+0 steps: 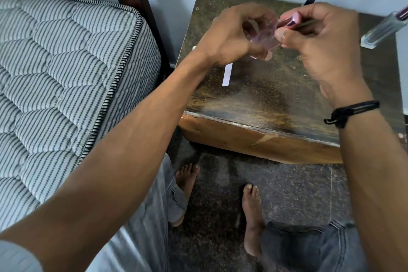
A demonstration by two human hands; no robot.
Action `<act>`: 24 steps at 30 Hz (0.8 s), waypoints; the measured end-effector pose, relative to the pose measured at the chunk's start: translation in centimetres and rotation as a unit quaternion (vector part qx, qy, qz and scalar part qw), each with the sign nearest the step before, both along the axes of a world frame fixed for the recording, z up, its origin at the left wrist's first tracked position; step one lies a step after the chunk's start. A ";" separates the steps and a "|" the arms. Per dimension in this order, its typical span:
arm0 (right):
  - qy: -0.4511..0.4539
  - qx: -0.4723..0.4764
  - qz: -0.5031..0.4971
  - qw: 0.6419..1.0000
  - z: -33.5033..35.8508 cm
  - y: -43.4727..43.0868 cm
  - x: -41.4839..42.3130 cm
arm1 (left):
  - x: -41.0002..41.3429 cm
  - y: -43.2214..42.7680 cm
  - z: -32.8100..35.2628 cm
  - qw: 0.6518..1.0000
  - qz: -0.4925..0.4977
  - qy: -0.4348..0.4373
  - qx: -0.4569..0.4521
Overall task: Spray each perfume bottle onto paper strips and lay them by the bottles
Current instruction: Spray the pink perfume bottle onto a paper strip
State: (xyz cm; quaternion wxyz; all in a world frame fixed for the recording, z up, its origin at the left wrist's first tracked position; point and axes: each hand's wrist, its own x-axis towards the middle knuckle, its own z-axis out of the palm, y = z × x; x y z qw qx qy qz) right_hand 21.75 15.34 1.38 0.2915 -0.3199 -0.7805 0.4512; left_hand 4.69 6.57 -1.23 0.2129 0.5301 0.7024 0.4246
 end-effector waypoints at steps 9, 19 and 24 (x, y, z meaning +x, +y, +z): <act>0.004 -0.019 -0.015 1.000 -1.3 0.3 -0.4 | 1.0 0.0 -0.4 0.999 0.036 0.019 -0.013; -0.012 -0.016 -0.053 0.998 -1.5 -1.1 -0.5 | 1.9 0.5 -0.6 0.997 0.062 0.043 -0.003; -0.035 0.001 -0.066 0.997 -1.6 -1.2 -0.6 | 1.6 0.4 -0.9 0.998 0.025 0.054 0.000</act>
